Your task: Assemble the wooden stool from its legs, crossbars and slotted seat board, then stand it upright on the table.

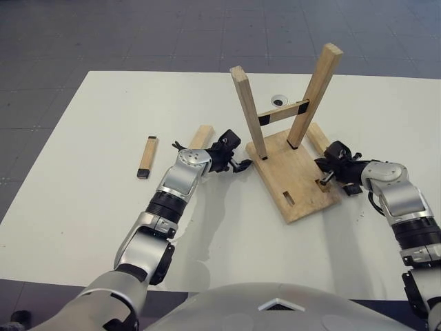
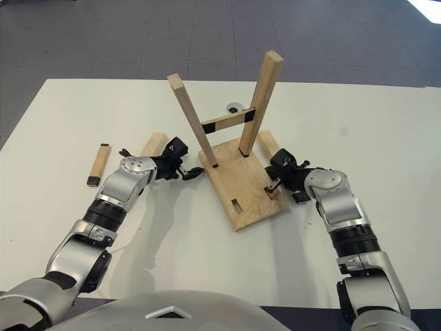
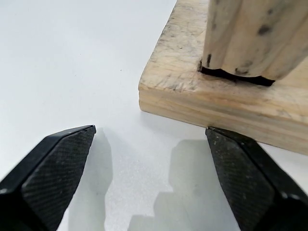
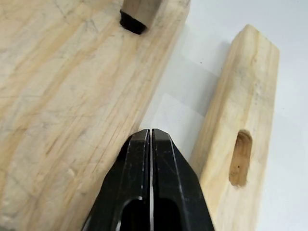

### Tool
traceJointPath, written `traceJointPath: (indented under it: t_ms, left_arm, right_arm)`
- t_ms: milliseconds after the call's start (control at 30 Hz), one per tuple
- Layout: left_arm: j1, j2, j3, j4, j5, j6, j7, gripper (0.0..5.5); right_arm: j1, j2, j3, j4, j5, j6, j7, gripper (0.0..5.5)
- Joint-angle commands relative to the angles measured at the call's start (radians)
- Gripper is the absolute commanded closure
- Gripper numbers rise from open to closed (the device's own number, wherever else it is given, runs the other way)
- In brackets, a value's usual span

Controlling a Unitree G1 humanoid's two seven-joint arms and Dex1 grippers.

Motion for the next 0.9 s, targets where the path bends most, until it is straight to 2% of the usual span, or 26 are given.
traceJointPath:
  t_ms: [33, 200, 367, 467, 567, 633, 700, 767, 900]
  left_arm:
    - [-0.038, -0.01, 0.025, 0.04, 0.01, -0.018, 0.018, 1.25]
    - [-0.036, 0.005, 0.043, 0.049, 0.026, -0.017, 0.04, 1.25]
    - [-0.044, 0.016, 0.167, -0.035, 0.006, 0.008, 0.172, 1.25]
    - [-0.048, -0.005, 0.26, -0.098, -0.024, 0.009, 0.265, 1.49]
    - [-0.063, -0.043, 0.3, -0.148, -0.041, 0.019, 0.335, 2.08]
    - [-0.039, -0.051, 0.262, -0.204, -0.02, 0.138, 0.355, 2.21]
    - [0.035, -0.025, 0.203, -0.295, -0.021, 0.288, 0.318, 2.21]
    - [0.117, 0.025, 0.144, -0.422, -0.053, 0.44, 0.252, 2.21]
    - [0.207, 0.088, 0.077, -0.565, -0.086, 0.579, 0.181, 2.21]
  right_arm:
    - [0.035, 0.028, 0.033, -0.123, 0.022, 0.052, 0.047, 5.4]
    - [0.063, 0.039, -0.012, -0.222, 0.028, 0.143, 0.001, 5.4]
    - [0.043, 0.087, -0.221, -0.317, 0.052, 0.334, -0.209, 5.4]
    - [-0.012, 0.23, -0.359, -0.423, 0.083, 0.498, -0.412, 5.4]
    - [-0.073, 0.392, -0.434, -0.493, 0.094, 0.596, -0.589, 5.4]
    - [-0.105, 0.48, -0.442, -0.511, 0.088, 0.622, -0.682, 5.4]
    - [-0.122, 0.509, -0.434, -0.5, 0.079, 0.622, -0.726, 5.4]
    - [-0.126, 0.503, -0.428, -0.497, 0.072, 0.618, -0.741, 5.4]
    - [-0.119, 0.466, -0.456, -0.501, 0.055, 0.597, -0.759, 5.4]
